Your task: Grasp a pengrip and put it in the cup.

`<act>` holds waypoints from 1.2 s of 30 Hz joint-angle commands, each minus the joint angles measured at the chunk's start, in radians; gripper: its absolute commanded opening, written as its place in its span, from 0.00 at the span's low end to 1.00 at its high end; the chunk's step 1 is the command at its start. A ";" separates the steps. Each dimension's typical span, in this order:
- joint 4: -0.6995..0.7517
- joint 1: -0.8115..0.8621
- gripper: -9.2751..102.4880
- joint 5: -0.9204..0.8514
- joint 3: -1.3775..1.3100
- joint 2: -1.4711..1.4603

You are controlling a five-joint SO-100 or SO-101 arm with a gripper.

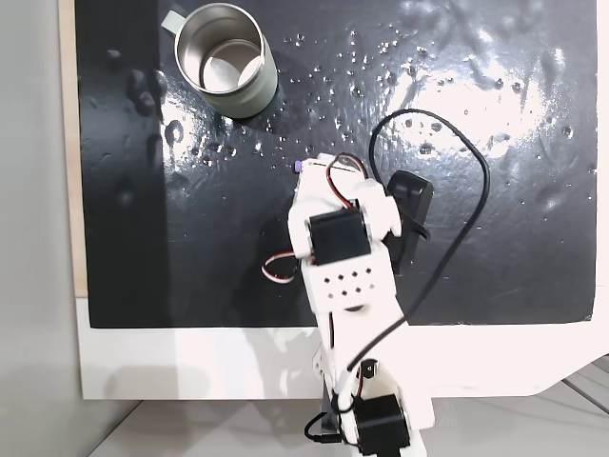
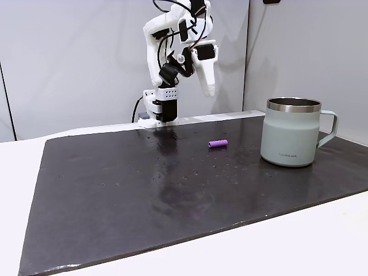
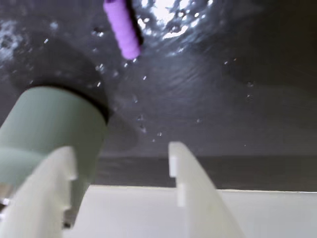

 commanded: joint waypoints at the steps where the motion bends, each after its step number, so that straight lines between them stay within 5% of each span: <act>1: -0.041 0.009 0.30 0.032 -0.067 -0.041; 36: -0.502 -0.023 0.28 0.009 0.098 -0.506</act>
